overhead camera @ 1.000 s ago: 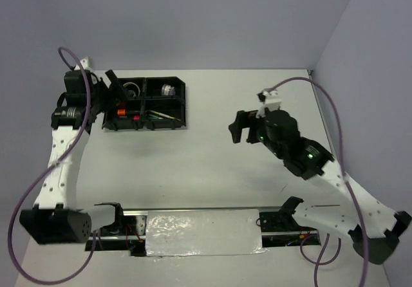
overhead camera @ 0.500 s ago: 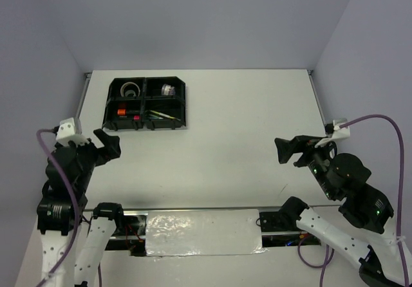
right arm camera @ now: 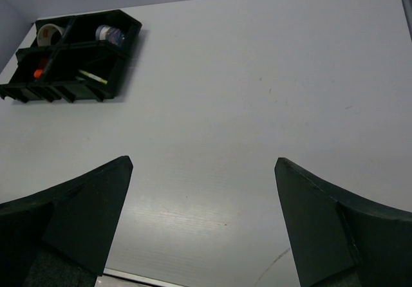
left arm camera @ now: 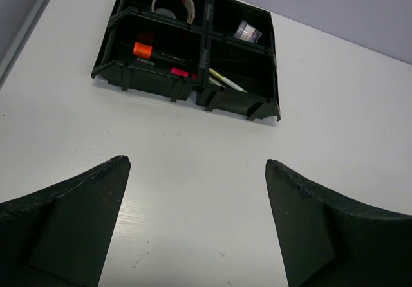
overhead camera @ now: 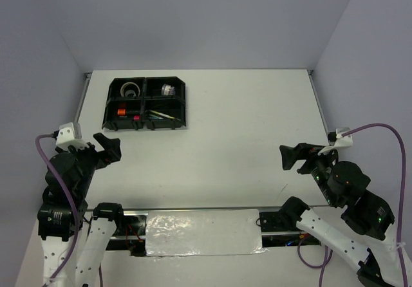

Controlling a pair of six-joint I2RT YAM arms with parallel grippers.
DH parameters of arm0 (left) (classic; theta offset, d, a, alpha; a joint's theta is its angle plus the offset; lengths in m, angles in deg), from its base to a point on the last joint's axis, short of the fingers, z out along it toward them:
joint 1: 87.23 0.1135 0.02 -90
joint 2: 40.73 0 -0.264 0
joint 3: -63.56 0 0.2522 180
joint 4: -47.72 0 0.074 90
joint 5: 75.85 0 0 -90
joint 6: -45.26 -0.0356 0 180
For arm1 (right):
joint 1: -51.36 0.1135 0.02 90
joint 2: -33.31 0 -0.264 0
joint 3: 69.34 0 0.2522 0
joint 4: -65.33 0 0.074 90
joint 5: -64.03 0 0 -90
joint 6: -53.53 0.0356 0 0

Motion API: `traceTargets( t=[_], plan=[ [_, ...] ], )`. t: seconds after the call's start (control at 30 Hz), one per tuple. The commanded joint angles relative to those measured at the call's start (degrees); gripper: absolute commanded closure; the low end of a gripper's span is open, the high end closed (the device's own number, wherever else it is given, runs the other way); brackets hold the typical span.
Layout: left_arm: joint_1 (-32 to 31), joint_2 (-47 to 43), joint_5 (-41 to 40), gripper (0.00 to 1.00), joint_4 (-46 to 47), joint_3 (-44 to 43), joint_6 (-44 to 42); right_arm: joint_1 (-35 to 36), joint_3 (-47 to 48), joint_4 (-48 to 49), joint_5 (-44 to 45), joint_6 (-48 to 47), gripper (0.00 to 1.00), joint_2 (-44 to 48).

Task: Sort the stationery into containers
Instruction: Reset both arms

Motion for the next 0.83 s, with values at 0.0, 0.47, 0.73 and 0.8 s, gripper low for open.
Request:
traceTargets(
  t=[0.0, 0.47, 0.73, 0.8],
  plan=[
    [-0.2, 0.2, 1.1, 0.01, 2.2, -0.1, 0.8, -0.1, -0.2, -0.9, 2.4, 0.5, 0.00, -0.6],
    [-0.9, 0.6, 0.2, 0.01, 1.2, -0.2, 2.1, -0.1, -1.2, 0.0, 2.0, 0.5, 0.00, -1.5],
    [-0.9, 1.7, 0.8, 0.01, 1.2, -0.3, 1.8, -0.1, -1.8, 0.8, 1.1, 1.0, 0.00, -2.3],
    [-0.9, 1.7, 0.7, 0.01, 1.3, -0.4, 1.9, -0.1, -1.9, 0.8, 0.7, 1.3, 0.00, -3.0]
  ],
)
